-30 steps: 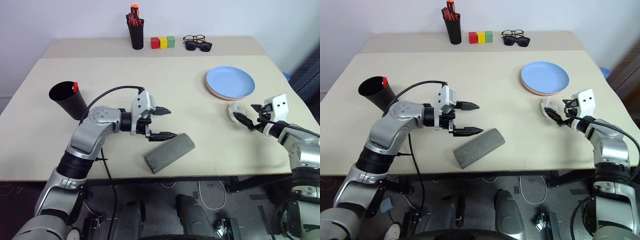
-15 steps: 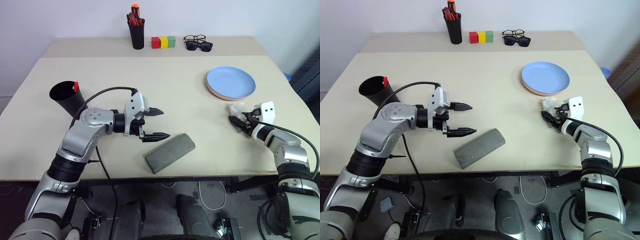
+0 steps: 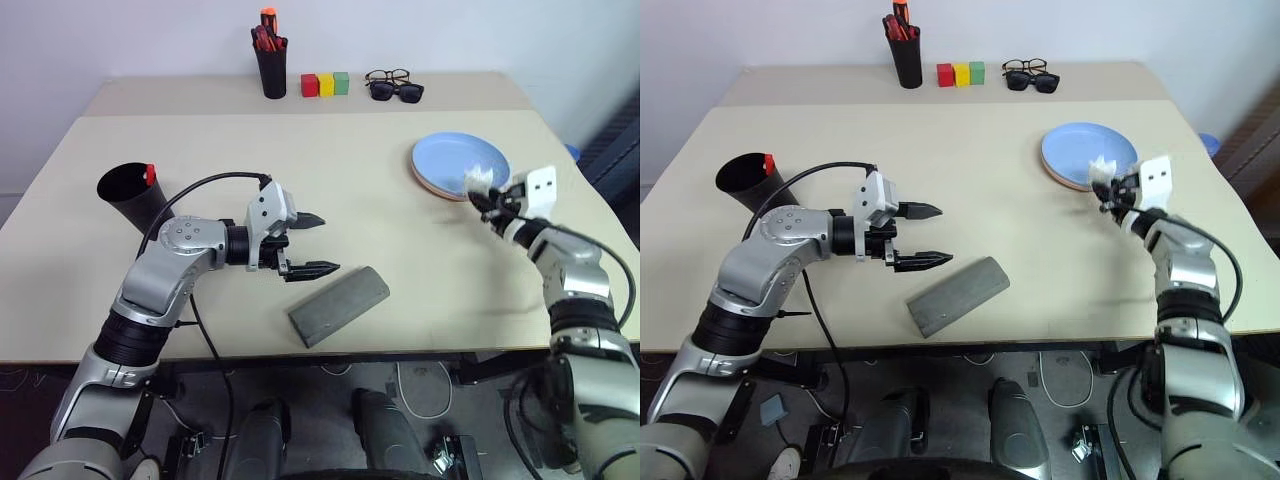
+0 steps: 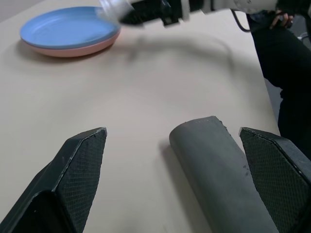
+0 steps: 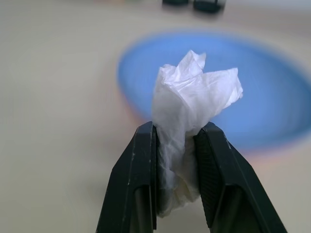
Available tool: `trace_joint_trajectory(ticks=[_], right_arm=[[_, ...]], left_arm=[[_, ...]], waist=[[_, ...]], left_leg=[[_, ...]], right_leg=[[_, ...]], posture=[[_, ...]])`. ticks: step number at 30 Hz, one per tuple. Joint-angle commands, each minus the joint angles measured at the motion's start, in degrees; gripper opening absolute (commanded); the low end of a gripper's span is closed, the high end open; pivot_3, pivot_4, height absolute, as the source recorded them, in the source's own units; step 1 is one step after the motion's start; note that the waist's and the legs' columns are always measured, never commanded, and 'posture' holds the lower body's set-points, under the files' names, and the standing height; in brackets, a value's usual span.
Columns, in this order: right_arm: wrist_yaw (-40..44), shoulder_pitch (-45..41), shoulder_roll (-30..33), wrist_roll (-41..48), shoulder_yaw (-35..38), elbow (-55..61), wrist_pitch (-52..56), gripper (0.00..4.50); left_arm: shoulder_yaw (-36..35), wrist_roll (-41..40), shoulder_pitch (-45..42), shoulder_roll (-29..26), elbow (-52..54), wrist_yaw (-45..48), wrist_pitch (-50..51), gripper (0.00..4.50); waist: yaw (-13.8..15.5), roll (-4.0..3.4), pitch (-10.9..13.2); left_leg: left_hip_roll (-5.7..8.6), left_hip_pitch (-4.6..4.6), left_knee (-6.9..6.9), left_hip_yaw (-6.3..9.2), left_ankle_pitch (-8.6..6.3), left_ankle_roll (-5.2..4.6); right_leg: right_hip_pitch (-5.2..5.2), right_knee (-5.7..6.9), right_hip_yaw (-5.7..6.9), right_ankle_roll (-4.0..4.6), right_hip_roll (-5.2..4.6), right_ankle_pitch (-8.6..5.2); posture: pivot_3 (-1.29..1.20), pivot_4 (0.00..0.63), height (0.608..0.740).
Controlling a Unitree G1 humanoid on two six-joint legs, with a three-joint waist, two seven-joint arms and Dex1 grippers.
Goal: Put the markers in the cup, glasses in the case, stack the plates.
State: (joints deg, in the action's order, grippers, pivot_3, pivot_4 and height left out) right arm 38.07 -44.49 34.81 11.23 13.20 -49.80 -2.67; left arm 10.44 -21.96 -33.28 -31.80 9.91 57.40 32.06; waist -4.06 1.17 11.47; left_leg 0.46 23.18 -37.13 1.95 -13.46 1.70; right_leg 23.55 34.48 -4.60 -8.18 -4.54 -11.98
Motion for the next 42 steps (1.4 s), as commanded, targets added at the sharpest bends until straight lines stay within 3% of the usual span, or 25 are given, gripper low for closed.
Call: trace_joint_trajectory(ticks=[1, 6, 7, 9, 14, 18, 26, 30, 34, 37, 42], right_arm=[[-1.75, -5.72, -0.03, -2.02, -0.50, -6.68, -5.76, 1.08], [-7.25, -14.31, -1.32, -6.08, -2.57, -17.38, -10.51, 1.08], [-7.83, -15.73, -1.64, -6.36, -2.61, -19.05, -10.60, 1.31], [-10.48, -18.17, -2.24, -7.85, -3.19, -21.90, -11.12, 1.97], [-13.01, -20.11, -2.72, -9.18, -3.17, -24.05, -12.69, 4.49], [-11.57, -19.44, -1.54, -8.76, -2.54, -23.52, -14.15, 4.49], [2.84, -9.78, 4.04, -3.65, -0.24, -10.47, -16.55, 4.49], [9.46, 5.03, 8.40, 2.41, 2.14, 11.42, -7.32, 4.49], [10.64, 20.28, 11.30, 7.23, 6.30, 29.82, 1.04, 4.49], [10.89, 29.37, 11.51, 10.18, 10.29, 37.43, 3.99, 4.49], [11.92, 41.92, 10.73, 13.82, 14.82, 45.83, 8.43, 4.49]], left_arm=[[-1.83, -0.86, 0.22, -0.08, 2.81, -1.10, 0.12, 4.50], [-3.56, -1.22, 1.87, -1.02, 5.40, -3.32, 1.58, 4.50], [-3.88, -1.29, 2.16, -1.15, 5.93, -3.85, 2.02, 4.50], [-5.11, -1.78, 3.23, -1.62, 7.73, -5.22, 3.50, 4.50], [-6.96, -2.97, 5.27, -2.30, 11.16, -7.81, 5.97, 4.50], [-7.82, -2.28, 8.33, -1.45, 13.21, -11.30, 4.94, 4.50], [-8.66, 0.45, 10.53, 2.88, 10.68, -18.58, 0.78, 4.50], [-10.24, 0.85, 10.60, 4.83, 7.47, -20.71, -1.99, 4.50], [-10.63, 1.67, 12.42, 5.21, 6.54, -21.03, -5.09, 4.50], [-11.44, 4.48, 14.91, 7.37, 5.33, -23.07, -14.19, 4.50], [-12.81, 6.23, 20.29, 7.41, 4.98, -24.21, -18.94, 4.50]], waist=[[0.00, 0.00, 0.00], [0.00, -0.01, 0.01], [-0.01, -0.02, 0.02], [-0.09, -0.03, 0.02], [0.04, -0.03, 0.02], [-0.01, -0.04, 0.02], [0.25, -0.04, 0.02], [0.46, -0.04, 0.02], [0.44, -0.08, 0.00], [0.34, -0.14, -0.04], [0.57, -0.15, -0.08]], left_leg=[[0.00, 0.00, 0.01, 0.00, 0.00, 0.00], [0.00, 0.08, 0.11, 0.02, 0.00, 0.00], [0.00, 0.08, 0.12, 0.01, 0.00, 0.00], [0.00, 0.10, 0.14, 0.02, 0.00, 0.00], [0.00, 0.10, 0.17, 0.05, 0.00, 0.00], [0.02, 0.12, 0.17, 0.04, 0.00, 0.00], [0.04, 0.14, 0.13, 0.05, 0.00, 0.00], [0.04, 0.12, 0.15, 0.08, 0.00, 0.00], [0.02, 0.10, 0.16, 0.08, -0.03, -0.03], [0.01, 0.05, 0.12, 0.03, -0.03, -0.03], [0.01, -0.02, 0.02, -0.05, -0.03, -0.03]], right_leg=[[0.00, -0.01, 0.01, 0.00, 0.00, 0.00], [0.02, -0.14, 0.01, 0.00, -0.01, 0.00], [0.04, -0.14, 0.01, 0.00, -0.01, 0.00], [0.07, -0.12, 0.01, 0.00, -0.01, 0.00], [0.08, -0.12, 0.03, 0.00, -0.01, 0.00], [0.07, -0.15, 0.02, -0.01, -0.02, 0.00], [0.01, -0.23, 0.03, -0.01, -0.03, 0.01], [0.02, -0.18, 0.04, -0.03, -0.03, 0.01], [0.03, -0.14, 0.07, -0.05, -0.03, 0.01], [-0.01, -0.15, 0.04, -0.03, -0.03, 0.00], [-0.11, -0.22, -0.01, 0.19, -0.06, -0.10]], posture=[[0.00, 0.150, 0.740], [0.00, 0.150, 0.740], [0.00, 0.150, 0.740], [0.00, 0.150, 0.740], [0.00, 0.150, 0.740], [0.00, 0.150, 0.740], [0.00, 0.150, 0.740], [0.00, 0.150, 0.740], [0.00, 0.150, 0.740], [0.00, 0.150, 0.740], [0.00, 0.150, 0.740]])
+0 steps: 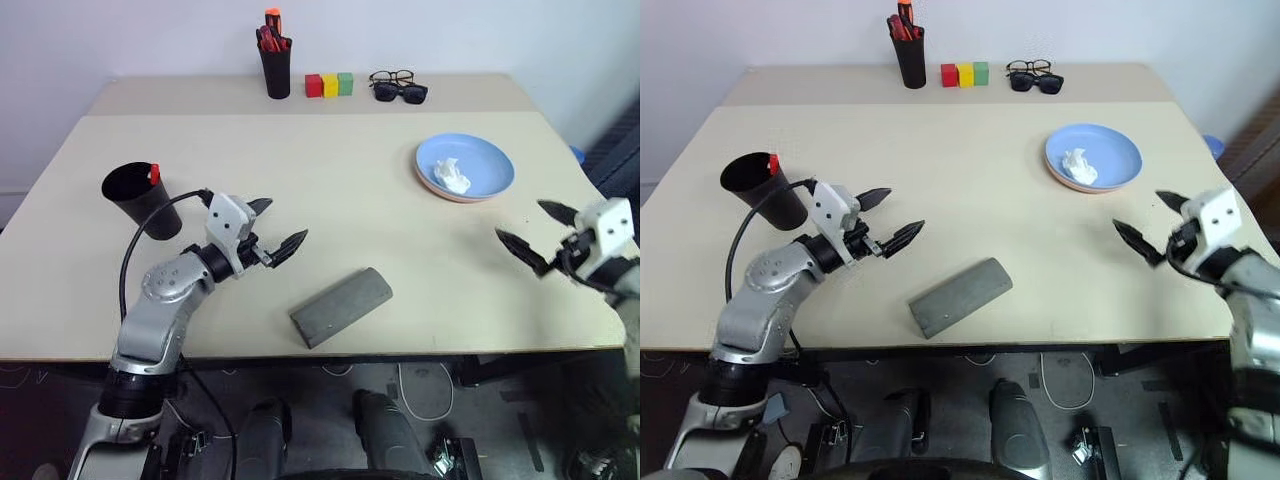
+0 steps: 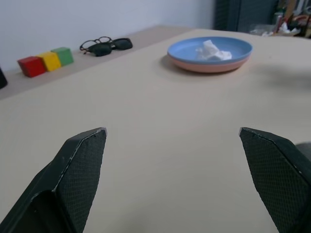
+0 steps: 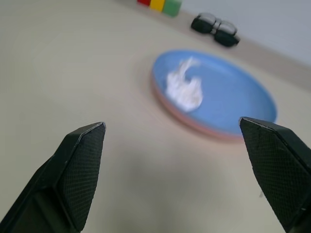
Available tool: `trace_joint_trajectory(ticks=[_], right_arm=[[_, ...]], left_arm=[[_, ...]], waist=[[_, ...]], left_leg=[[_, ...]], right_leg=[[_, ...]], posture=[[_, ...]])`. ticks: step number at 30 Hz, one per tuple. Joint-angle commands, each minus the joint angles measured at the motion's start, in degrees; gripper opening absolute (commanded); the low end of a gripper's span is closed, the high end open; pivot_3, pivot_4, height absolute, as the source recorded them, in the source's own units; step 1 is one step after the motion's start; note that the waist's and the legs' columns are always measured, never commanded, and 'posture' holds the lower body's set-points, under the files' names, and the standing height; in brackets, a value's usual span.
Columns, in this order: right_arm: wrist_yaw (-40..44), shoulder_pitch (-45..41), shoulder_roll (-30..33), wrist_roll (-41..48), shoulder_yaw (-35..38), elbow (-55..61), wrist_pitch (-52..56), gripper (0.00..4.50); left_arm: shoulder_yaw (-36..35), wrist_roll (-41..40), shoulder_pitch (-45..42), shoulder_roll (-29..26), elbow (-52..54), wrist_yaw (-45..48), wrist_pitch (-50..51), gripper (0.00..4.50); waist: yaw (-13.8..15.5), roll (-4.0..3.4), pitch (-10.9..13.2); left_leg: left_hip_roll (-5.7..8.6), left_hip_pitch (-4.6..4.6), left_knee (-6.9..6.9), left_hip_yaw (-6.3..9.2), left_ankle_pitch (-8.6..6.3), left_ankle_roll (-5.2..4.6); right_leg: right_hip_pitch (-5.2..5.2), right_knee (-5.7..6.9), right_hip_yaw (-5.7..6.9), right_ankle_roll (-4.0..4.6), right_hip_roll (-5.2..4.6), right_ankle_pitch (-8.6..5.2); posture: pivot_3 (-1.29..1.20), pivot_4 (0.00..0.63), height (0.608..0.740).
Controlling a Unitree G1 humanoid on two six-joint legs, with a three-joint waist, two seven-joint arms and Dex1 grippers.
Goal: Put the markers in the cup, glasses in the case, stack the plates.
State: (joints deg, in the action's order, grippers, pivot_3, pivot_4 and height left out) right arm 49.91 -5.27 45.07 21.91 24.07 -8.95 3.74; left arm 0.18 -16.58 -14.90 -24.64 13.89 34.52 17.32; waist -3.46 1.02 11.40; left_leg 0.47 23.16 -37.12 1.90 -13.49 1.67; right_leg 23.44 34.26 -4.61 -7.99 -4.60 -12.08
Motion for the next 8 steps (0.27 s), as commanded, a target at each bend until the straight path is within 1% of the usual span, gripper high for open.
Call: trace_joint_trajectory(ticks=[1, 4, 8], right_arm=[[-0.17, 4.59, -0.15, 4.00, 4.81, 6.35, 2.68, 4.49], [-1.10, 7.87, -1.43, 5.31, 6.43, 8.46, 3.60, 4.49], [-2.73, 10.59, -3.12, 6.95, 8.37, 11.53, 4.67, 4.49]], left_arm=[[-3.36, 0.76, 3.42, 0.55, 1.49, -1.90, -5.09, 4.50], [-4.36, 0.48, 6.30, 1.11, 2.70, -3.01, -6.29, 4.50], [-5.05, -0.85, 9.99, 1.09, 4.30, -2.92, -5.07, 4.50]], waist=[[-0.03, -0.01, -0.01], [0.02, -0.01, -0.01], [0.21, -0.01, -0.02]], left_leg=[[-0.01, -0.01, -0.02, -0.02, 0.00, 0.00], [-0.03, -0.02, -0.01, -0.02, 0.00, 0.00], [-0.03, -0.02, -0.02, -0.02, -0.01, 0.01]], right_leg=[[0.00, 0.00, -0.01, 0.02, 0.00, 0.01], [-0.01, 0.00, 0.00, 0.03, -0.01, 0.01], [-0.01, -0.01, 0.00, 0.04, -0.01, 0.00]], posture=[[0.00, 0.150, 0.740], [0.00, 0.150, 0.740], [0.00, 0.150, 0.740]])
